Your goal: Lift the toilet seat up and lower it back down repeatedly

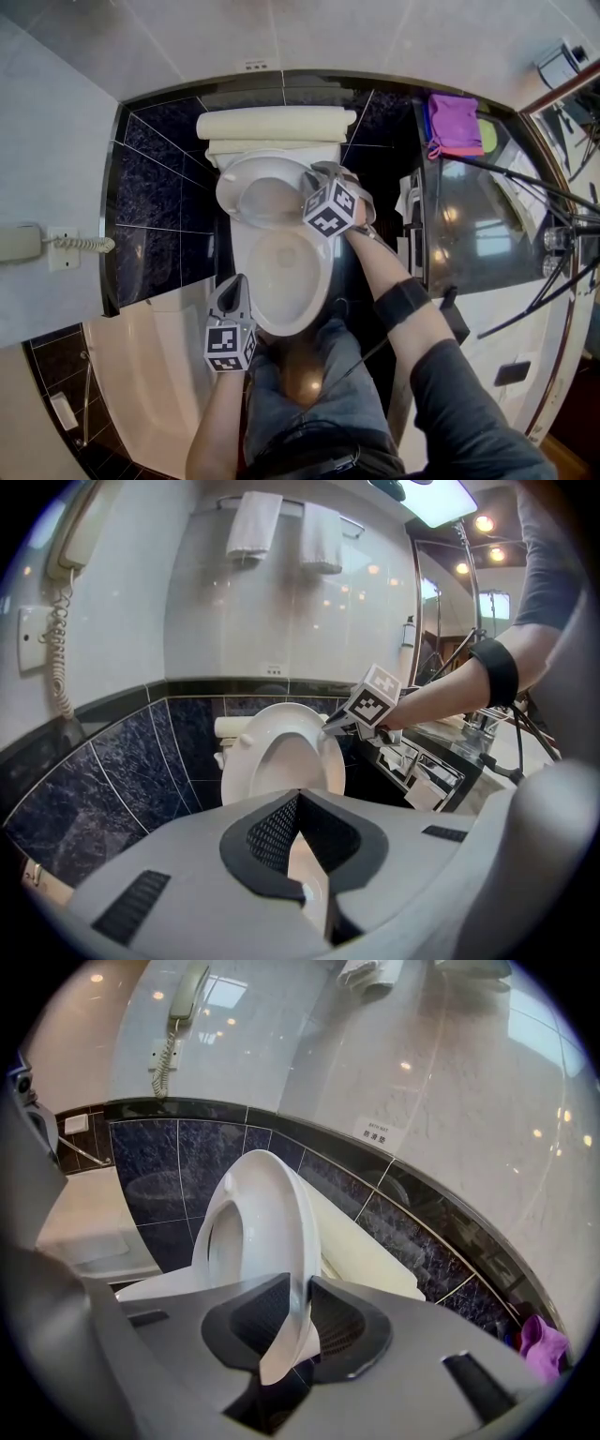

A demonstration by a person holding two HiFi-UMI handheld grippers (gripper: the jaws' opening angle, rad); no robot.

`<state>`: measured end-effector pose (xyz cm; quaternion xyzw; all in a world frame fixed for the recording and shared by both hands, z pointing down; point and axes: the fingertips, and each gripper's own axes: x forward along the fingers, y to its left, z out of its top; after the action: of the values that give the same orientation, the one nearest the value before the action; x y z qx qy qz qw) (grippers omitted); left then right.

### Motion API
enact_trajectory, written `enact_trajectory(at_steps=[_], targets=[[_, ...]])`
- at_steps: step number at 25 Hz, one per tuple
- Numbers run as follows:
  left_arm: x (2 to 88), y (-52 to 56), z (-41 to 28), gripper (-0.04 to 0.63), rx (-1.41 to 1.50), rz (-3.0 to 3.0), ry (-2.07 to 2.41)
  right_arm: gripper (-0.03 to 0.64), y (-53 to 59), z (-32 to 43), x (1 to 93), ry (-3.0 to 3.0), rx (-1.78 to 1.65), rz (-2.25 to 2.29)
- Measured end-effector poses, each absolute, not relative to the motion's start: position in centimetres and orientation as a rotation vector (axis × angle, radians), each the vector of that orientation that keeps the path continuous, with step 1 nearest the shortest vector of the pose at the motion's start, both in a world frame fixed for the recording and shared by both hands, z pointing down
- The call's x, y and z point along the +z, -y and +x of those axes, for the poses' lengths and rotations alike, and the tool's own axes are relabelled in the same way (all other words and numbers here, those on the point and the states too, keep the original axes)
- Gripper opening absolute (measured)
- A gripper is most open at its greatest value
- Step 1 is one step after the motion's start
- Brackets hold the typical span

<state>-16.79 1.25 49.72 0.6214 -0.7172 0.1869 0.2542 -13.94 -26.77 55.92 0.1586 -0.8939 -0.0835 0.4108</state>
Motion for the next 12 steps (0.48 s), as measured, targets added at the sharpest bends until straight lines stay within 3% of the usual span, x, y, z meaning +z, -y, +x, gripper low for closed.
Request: enact_trajectory(at_steps=[12], targets=[[52.1, -3.7, -15.5, 0.0, 0.516, 1.657, 1.888, 0.088, 23.2, -12.4, 55.0, 2.239, -0.304, 0.395]])
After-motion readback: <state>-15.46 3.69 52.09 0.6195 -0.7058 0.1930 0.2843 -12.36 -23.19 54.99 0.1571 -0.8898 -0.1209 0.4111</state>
